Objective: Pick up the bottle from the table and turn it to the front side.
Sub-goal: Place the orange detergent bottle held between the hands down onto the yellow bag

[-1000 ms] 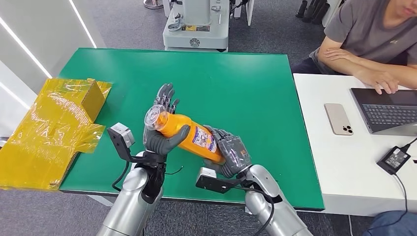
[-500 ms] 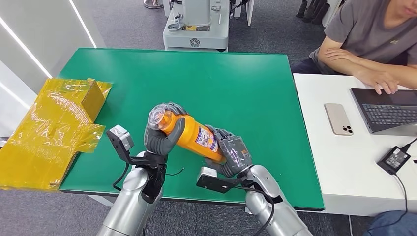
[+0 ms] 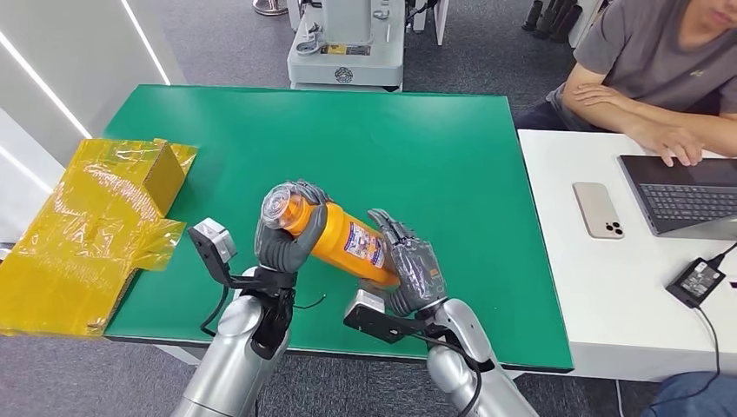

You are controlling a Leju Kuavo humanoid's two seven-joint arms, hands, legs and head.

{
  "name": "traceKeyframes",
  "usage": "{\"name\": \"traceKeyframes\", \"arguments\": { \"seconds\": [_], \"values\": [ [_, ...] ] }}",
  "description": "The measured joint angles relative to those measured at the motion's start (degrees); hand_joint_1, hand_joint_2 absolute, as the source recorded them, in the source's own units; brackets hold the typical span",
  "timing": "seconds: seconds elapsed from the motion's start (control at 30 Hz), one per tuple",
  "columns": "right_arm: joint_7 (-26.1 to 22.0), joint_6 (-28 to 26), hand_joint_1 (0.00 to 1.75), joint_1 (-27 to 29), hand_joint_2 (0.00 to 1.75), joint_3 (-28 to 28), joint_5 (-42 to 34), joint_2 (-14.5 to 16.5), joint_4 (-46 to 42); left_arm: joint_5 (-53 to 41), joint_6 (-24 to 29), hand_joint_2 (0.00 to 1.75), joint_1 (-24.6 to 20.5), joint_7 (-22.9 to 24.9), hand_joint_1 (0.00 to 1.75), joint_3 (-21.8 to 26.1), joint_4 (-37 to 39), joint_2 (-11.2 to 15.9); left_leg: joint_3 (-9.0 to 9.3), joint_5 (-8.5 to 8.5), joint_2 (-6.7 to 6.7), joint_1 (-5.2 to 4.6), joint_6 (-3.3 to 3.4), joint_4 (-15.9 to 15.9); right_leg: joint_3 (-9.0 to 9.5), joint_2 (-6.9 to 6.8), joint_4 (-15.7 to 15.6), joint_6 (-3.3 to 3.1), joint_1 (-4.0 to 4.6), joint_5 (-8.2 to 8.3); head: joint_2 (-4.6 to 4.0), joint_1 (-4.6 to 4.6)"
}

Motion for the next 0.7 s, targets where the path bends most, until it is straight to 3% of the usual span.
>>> {"name": "traceKeyframes", "arguments": {
  "seconds": [0.33,0.5,0.7],
  "values": [
    [-1.34,-0.58,0.0,0.23,1.75,0.52,-9.03,0.95,-5.21,1.84,2.44,1.75,0.14,-0.45,1.75,0.03,0.16,0.18,0.0,0.01,0.0,0.0,0.0,0.0,0.0,0.0,0.01,0.0,0.0,0.0,0.0,0.01],
    [-5.35,-3.17,0.0,0.73,1.75,1.72,-18.4,1.05,-9.5,2.92,3.78,1.75,0.42,-0.86,1.75,0.03,0.21,0.39,0.0,0.0,0.0,0.0,0.0,0.0,-0.01,0.0,0.0,0.0,0.0,0.0,0.0,0.01],
    [-9.81,-7.71,0.0,2.66,1.75,2.94,-21.95,1.05,-14.7,2.5,4.46,1.75,0.5,-1.0,1.75,0.02,0.35,0.66,-0.01,0.0,0.0,0.0,0.0,0.0,-0.02,0.0,0.0,0.0,0.0,-0.01,0.0,0.01]
  ]
}}
